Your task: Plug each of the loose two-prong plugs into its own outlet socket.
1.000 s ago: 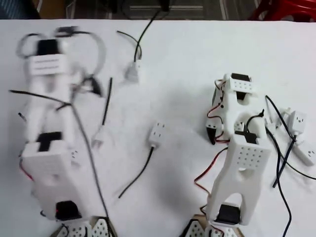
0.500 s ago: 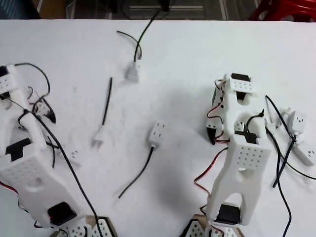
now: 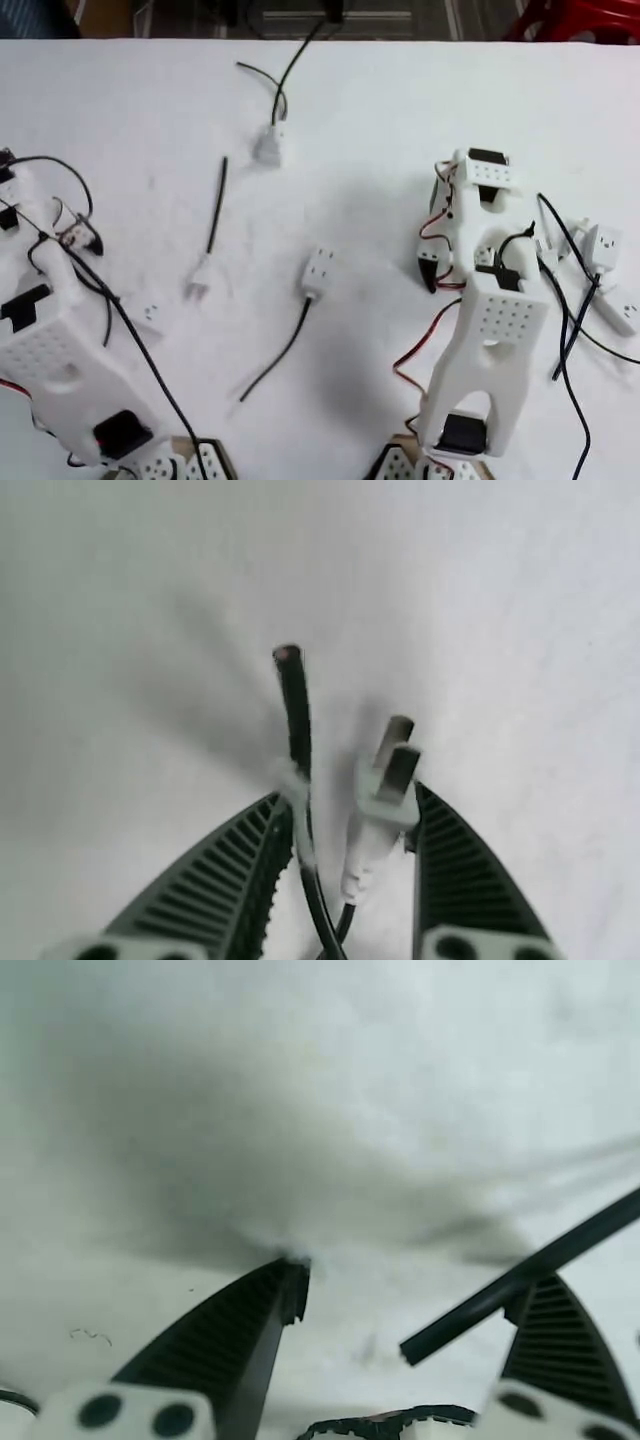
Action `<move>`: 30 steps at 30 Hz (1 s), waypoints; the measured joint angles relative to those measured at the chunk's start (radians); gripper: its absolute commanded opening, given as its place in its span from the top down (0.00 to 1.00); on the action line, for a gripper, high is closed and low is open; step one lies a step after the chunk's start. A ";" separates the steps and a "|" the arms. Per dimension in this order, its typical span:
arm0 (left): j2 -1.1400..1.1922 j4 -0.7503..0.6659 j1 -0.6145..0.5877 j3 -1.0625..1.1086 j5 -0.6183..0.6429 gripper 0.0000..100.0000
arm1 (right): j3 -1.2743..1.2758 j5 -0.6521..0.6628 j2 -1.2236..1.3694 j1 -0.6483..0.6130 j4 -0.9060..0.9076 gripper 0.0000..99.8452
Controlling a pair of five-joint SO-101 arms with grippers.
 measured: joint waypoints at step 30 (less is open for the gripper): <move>0.000 0.060 0.112 -0.060 0.005 0.81 | 0.000 0.000 0.000 0.000 0.000 0.67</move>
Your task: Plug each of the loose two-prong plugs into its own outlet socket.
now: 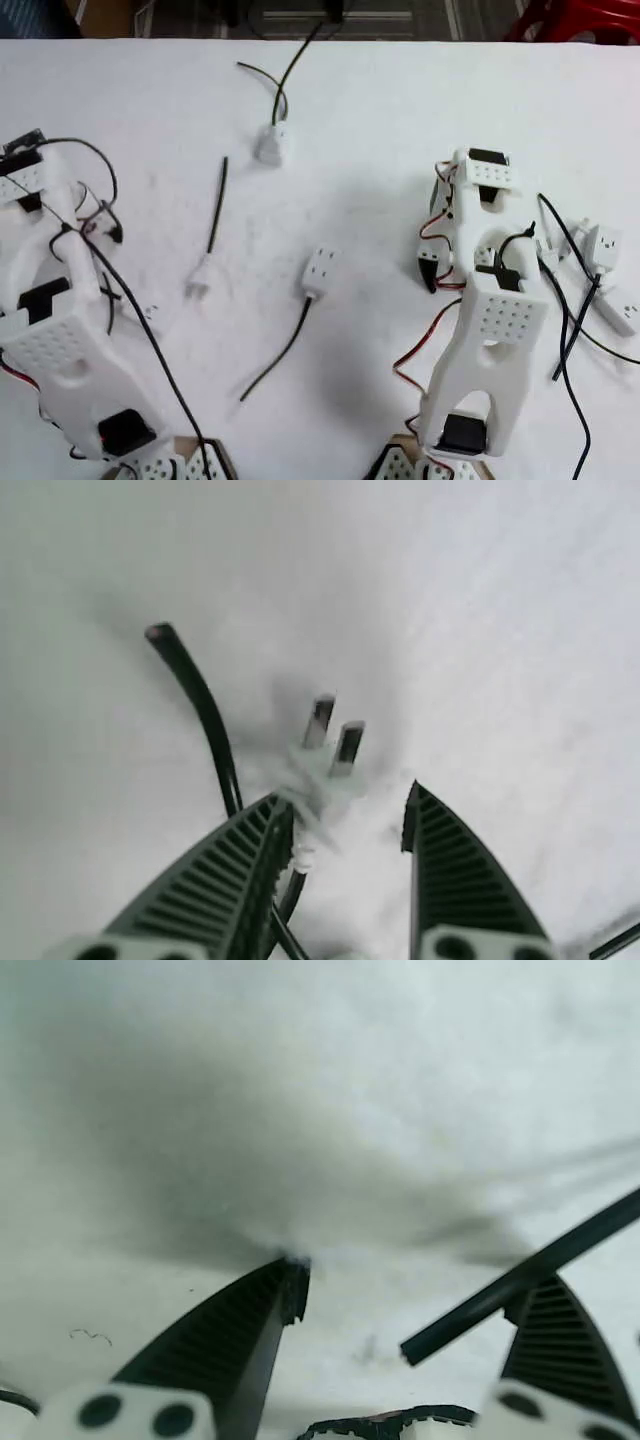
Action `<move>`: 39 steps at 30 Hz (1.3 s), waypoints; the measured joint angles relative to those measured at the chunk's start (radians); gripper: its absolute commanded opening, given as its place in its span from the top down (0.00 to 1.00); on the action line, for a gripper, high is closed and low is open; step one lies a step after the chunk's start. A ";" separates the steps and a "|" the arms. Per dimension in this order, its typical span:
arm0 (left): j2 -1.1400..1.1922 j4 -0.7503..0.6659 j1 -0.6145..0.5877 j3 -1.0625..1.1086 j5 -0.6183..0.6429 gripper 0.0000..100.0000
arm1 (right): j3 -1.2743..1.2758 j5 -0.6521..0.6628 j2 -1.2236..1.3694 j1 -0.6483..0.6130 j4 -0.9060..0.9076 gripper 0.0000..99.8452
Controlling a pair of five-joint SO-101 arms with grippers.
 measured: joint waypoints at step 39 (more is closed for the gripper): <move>0.106 0.425 0.041 -0.664 -0.002 0.98 | 0.000 0.000 0.000 -0.002 0.000 0.67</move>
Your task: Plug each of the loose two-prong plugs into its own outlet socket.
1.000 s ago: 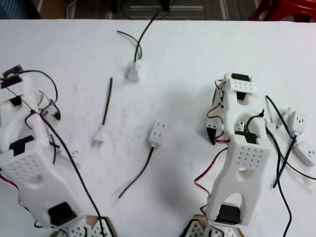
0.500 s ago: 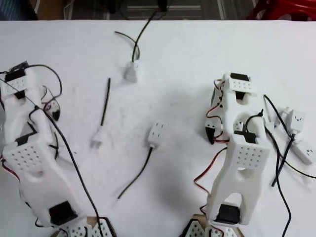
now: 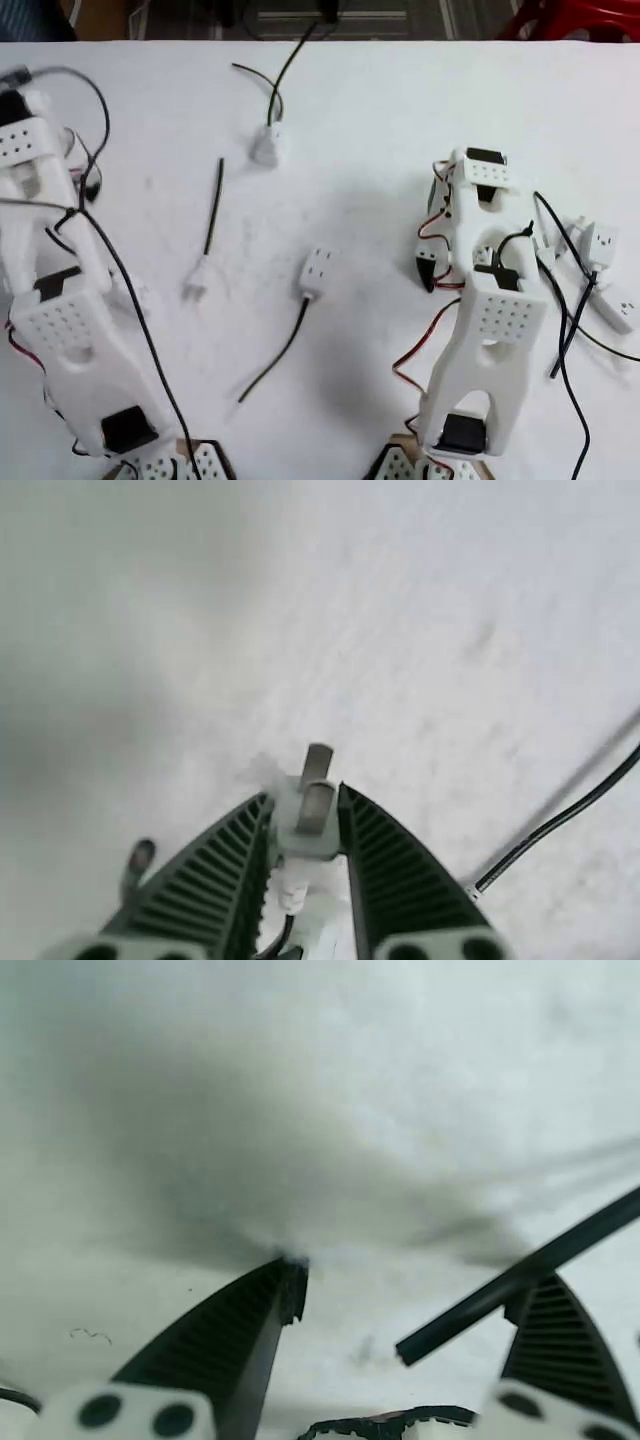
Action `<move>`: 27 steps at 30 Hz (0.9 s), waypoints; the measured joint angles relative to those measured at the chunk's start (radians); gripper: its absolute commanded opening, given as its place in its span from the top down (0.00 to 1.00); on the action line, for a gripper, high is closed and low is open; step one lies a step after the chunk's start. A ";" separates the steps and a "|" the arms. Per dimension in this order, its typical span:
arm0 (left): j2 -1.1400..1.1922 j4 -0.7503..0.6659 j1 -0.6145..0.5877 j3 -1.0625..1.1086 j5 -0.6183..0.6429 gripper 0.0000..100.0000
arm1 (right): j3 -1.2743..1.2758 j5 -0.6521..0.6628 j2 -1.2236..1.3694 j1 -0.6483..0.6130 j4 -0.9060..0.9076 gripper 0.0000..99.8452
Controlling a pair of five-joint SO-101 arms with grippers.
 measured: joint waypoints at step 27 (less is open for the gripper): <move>-0.990 -0.302 0.422 0.614 0.000 0.98 | 0.000 0.000 0.000 0.000 0.000 0.67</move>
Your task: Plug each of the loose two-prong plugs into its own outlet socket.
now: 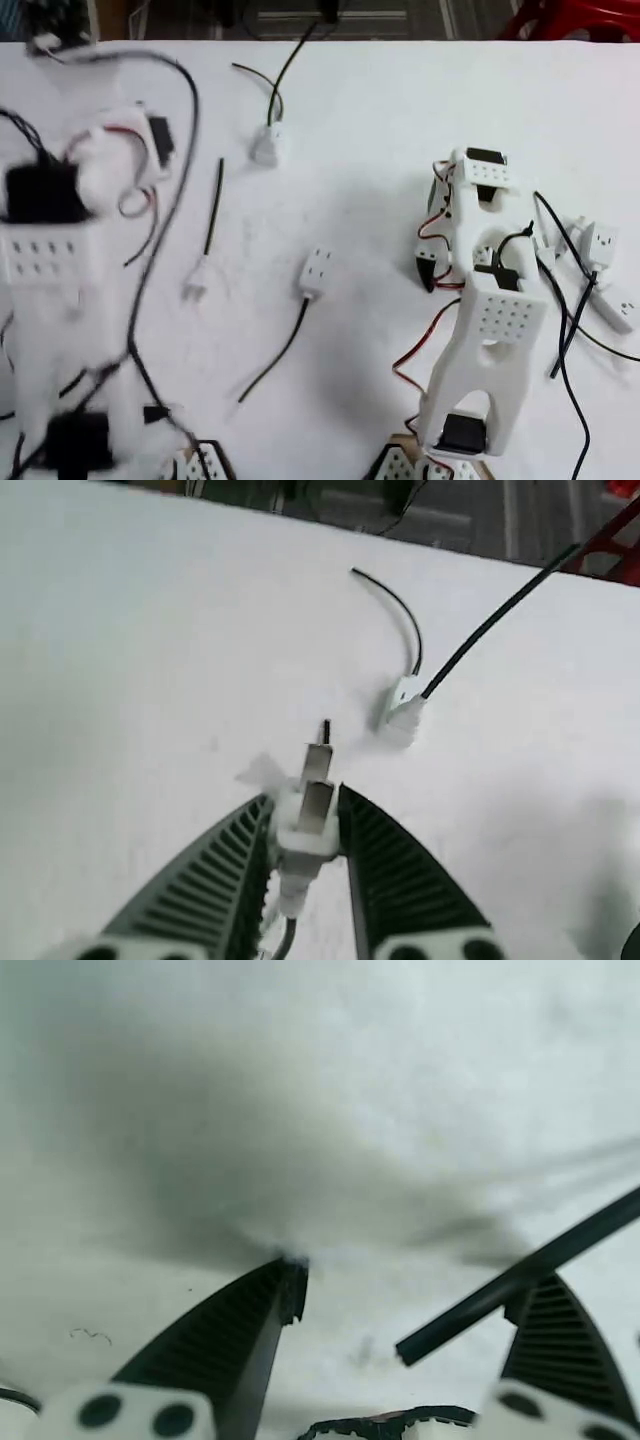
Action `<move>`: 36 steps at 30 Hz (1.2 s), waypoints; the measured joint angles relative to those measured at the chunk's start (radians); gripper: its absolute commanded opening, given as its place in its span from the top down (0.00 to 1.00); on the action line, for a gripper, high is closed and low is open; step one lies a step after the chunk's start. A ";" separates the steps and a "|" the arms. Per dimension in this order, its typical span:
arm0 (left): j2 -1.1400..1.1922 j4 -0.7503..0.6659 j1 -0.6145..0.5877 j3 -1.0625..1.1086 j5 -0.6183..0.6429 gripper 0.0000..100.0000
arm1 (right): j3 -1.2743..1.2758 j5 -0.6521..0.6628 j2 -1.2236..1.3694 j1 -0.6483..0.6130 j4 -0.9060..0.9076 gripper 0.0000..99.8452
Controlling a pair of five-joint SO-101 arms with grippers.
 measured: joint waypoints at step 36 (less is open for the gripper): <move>-1.243 -1.373 0.559 1.564 0.000 0.98 | -0.081 -0.002 -0.167 -0.109 0.069 0.67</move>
